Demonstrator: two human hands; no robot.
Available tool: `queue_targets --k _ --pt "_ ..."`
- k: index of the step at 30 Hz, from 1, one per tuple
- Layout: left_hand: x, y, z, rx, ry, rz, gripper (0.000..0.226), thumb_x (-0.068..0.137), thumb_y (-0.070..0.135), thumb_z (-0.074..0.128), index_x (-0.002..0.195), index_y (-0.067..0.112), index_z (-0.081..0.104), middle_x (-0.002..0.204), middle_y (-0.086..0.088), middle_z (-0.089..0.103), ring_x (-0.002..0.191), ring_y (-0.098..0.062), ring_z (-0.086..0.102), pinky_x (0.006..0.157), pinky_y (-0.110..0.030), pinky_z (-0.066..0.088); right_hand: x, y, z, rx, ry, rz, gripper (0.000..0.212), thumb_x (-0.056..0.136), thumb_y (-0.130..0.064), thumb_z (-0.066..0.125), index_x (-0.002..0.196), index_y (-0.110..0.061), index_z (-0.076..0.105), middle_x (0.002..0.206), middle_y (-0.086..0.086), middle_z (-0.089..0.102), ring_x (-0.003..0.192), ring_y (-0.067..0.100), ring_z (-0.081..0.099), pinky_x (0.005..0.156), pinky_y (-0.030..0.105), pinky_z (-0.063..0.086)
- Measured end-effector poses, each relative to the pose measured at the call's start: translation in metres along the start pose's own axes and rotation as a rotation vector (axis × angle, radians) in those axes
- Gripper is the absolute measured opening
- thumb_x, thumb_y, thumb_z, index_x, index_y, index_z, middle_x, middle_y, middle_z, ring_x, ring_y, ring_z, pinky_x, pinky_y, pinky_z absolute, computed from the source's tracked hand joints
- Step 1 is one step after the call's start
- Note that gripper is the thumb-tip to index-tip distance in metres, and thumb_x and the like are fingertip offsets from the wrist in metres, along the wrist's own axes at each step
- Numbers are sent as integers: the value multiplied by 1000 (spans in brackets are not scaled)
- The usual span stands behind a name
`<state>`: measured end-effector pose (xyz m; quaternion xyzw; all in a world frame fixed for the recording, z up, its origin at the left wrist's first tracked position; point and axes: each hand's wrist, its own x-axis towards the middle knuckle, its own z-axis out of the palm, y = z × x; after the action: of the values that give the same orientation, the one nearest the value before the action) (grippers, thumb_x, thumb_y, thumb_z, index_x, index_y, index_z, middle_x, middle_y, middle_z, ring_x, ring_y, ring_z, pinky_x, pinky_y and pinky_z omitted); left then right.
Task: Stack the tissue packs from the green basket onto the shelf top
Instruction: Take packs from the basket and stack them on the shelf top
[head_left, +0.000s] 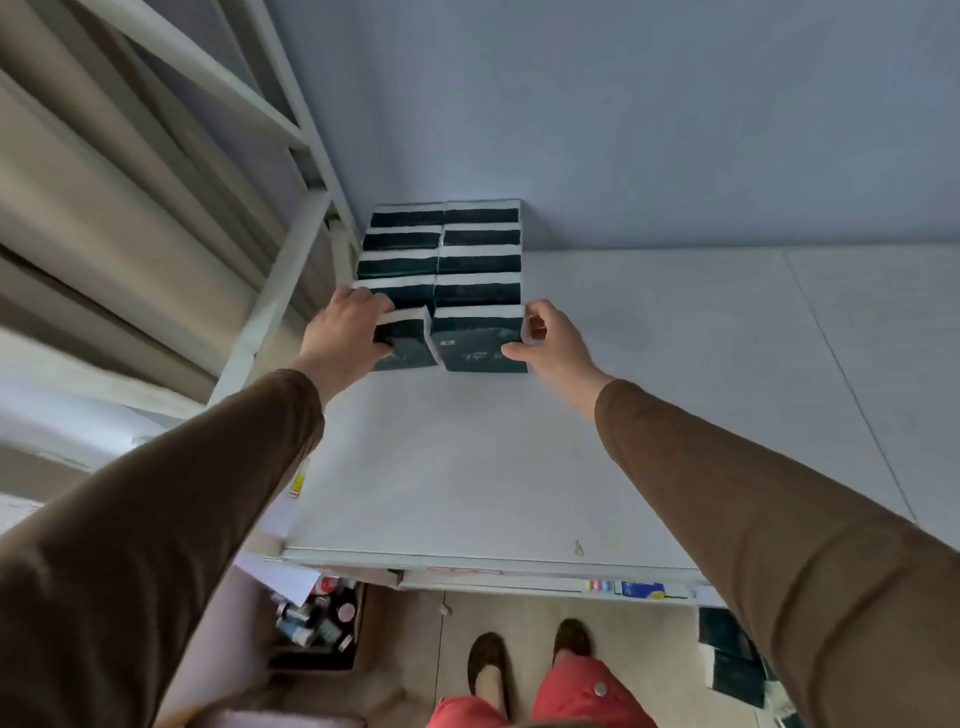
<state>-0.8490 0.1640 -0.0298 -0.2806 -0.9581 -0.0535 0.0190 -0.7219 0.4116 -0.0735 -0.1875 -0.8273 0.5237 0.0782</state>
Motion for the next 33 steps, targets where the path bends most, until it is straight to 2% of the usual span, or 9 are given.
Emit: queue_targets --k 2,4,8,13,16,20,26,33 --pt "7 -3 5 -7 6 15 55 76 30 82 124 28 56 118 2 54 112 -21 44 88 -45 49 4 -1 10 30 41 27 45 78 -17 81 112 -18 50 95 -7 58 81 5 57 66 18 41" --pt "11 -6 8 -16 15 17 59 75 30 83 126 29 54 118 3 52 112 -20 43 87 -45 50 7 -2 16 33 88 48 49 79 -17 81 111 -20 44 94 -13 54 80 -2 55 64 12 39" --pt "13 -8 11 -13 25 48 65 72 32 85 122 30 44 121 4 52 113 -21 46 90 -46 52 6 1 25 -29 172 41 45 78 -15 80 108 -18 46 103 -2 53 91 13 55 76 19 43" --pt "12 -6 8 9 34 89 57 73 30 85 114 27 45 117 3 51 109 -20 46 85 -42 52 6 4 30 -52 168 66 44 78 -20 81 106 -17 47 104 3 57 90 18 58 65 16 39" --pt "8 -3 5 3 26 87 63 73 33 84 121 26 45 122 2 50 114 -21 45 89 -43 50 4 3 27 -54 150 78 48 77 -23 82 110 -16 47 107 2 57 92 17 58 65 18 40" --pt "-4 13 -6 63 63 197 77 70 47 84 132 26 42 128 2 49 119 -22 46 98 -45 47 -22 4 5 -76 158 75 53 79 -28 80 121 -14 50 116 0 53 103 17 55 80 24 41" --pt "-8 100 -22 91 127 460 67 76 42 79 132 23 47 125 3 55 115 -22 49 96 -41 47 -94 19 -67 -326 253 9 40 86 -25 71 121 -15 56 121 2 56 114 21 52 97 37 45" --pt "-58 275 -3 -36 -18 706 52 84 38 71 130 22 53 122 1 59 115 -23 49 92 -39 43 -227 66 -176 -615 388 71 41 89 -24 66 127 -15 52 126 4 55 117 25 46 93 34 42"
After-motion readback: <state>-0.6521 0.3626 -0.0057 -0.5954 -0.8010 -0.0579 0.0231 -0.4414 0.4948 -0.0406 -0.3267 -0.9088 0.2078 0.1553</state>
